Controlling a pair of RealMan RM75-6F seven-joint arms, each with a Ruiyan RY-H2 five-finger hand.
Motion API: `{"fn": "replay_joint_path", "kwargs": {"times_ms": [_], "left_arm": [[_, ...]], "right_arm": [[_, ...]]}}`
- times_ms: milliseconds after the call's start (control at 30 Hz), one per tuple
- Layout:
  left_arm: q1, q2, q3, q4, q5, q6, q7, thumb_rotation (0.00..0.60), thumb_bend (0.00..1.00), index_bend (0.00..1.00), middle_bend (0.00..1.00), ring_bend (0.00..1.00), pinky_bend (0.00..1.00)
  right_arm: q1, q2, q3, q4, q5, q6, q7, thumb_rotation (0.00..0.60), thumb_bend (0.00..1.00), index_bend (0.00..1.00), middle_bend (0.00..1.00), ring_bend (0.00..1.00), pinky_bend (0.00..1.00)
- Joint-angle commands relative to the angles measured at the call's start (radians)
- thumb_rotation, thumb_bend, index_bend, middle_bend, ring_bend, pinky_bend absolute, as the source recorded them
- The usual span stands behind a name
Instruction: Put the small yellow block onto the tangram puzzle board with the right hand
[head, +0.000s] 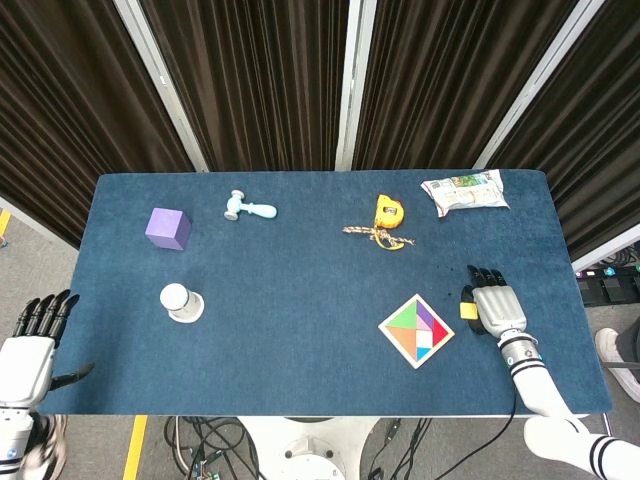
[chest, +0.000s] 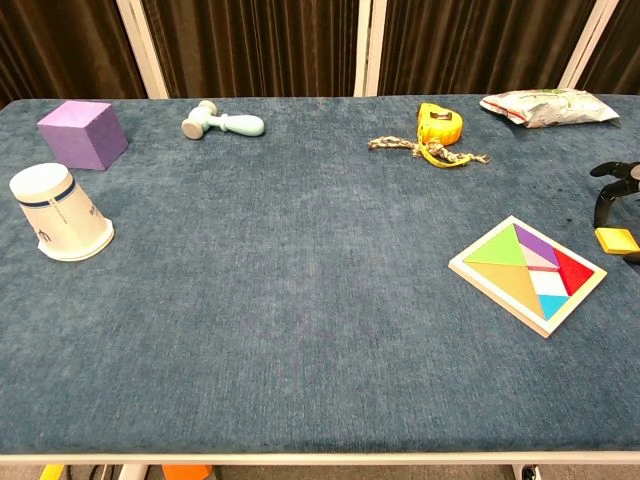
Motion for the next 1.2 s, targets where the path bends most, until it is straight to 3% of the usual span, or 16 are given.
{"fn": "replay_joint_path", "kwargs": {"times_ms": [33,367,567,900,1200], "left_arm": [[0.0,0.0,0.0,0.001,0.001,0.001,-0.001,0.6,0.0,0.06,0.04,0.0,0.05],[-0.002,-0.002,0.001,0.005,-0.001,-0.005,-0.005,0.6,0.0,0.06,0.04,0.0,0.05],[-0.005,0.001,0.0,0.0,0.0,-0.01,-0.001,0.6,0.0,0.06,0.04,0.0,0.05],[-0.008,0.007,0.001,-0.015,-0.002,-0.015,0.012,0.6,0.0,0.06,0.04,0.0,0.05],[-0.01,0.003,0.003,-0.013,0.0,-0.02,0.012,0.6,0.0,0.06,0.04,0.0,0.05]], "right_arm": [[0.001,0.0,-0.003,0.001,0.002,0.001,0.0,0.6,0.15,0.46,0.0,0.0,0.0],[-0.001,0.022,-0.002,-0.024,-0.022,0.029,0.03,0.6,0.18,0.53,0.0,0.0,0.0],[0.004,0.103,0.001,-0.106,-0.155,0.07,0.115,0.6,0.18,0.53,0.0,0.0,0.0],[0.045,0.184,-0.094,-0.115,-0.461,0.064,0.269,0.6,0.18,0.54,0.0,0.0,0.0],[0.05,0.171,-0.14,-0.137,-0.533,0.069,0.261,0.6,0.19,0.52,0.0,0.0,0.0]]}}
